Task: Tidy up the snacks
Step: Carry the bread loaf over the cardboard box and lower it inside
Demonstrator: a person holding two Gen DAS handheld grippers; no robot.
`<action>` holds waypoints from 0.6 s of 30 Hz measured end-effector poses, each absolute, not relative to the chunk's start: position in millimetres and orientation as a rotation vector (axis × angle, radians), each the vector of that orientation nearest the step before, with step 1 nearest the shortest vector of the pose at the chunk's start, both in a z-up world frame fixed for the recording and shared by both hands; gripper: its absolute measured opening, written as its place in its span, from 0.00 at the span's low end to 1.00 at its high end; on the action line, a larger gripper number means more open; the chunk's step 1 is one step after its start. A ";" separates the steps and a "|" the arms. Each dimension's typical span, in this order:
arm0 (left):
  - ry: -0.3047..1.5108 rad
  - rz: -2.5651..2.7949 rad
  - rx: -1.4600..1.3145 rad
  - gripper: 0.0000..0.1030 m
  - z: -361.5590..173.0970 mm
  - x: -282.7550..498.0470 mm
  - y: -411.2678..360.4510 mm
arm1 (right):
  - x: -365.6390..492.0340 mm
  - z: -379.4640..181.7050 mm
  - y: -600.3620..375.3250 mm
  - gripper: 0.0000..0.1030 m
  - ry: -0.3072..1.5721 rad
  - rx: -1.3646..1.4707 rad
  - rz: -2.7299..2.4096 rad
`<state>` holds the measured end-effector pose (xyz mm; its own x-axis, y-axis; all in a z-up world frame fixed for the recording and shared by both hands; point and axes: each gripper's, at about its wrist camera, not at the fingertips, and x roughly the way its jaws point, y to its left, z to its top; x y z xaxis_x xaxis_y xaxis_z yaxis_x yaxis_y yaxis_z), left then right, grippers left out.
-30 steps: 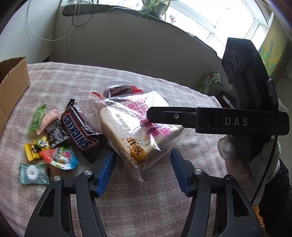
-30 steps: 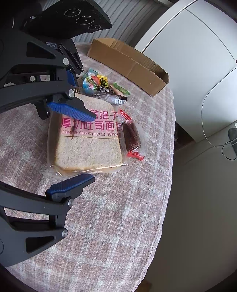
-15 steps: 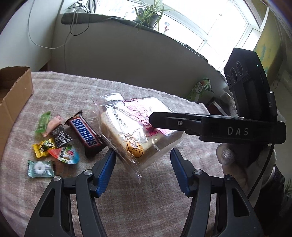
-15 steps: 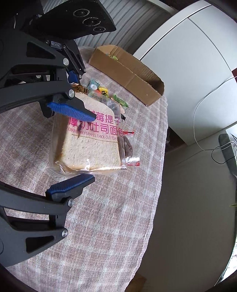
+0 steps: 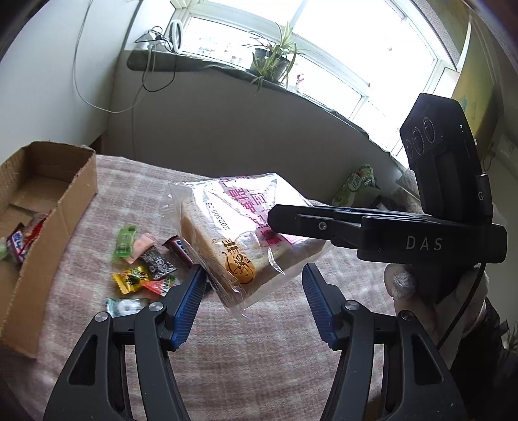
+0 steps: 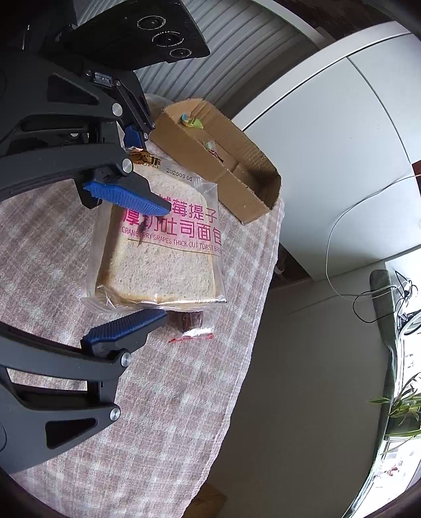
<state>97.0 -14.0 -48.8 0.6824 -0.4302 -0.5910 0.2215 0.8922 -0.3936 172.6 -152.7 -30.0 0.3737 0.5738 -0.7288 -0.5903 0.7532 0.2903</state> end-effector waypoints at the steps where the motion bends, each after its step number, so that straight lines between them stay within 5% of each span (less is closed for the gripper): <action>1: 0.729 -0.363 -0.305 0.58 -47.3 95.5 -8.3 | 172.1 -28.4 -146.8 0.61 0.922 -0.024 0.753; 18: 0.662 -0.178 -0.337 0.59 -39.8 78.2 83.2 | 166.8 -24.4 -23.4 0.61 0.903 -0.093 0.886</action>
<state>78.2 83.2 -39.8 0.7764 -0.2670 -0.5708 0.0545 0.9308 -0.3613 166.8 -23.4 -24.4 0.3015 0.6301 -0.7156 -0.7037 0.6534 0.2789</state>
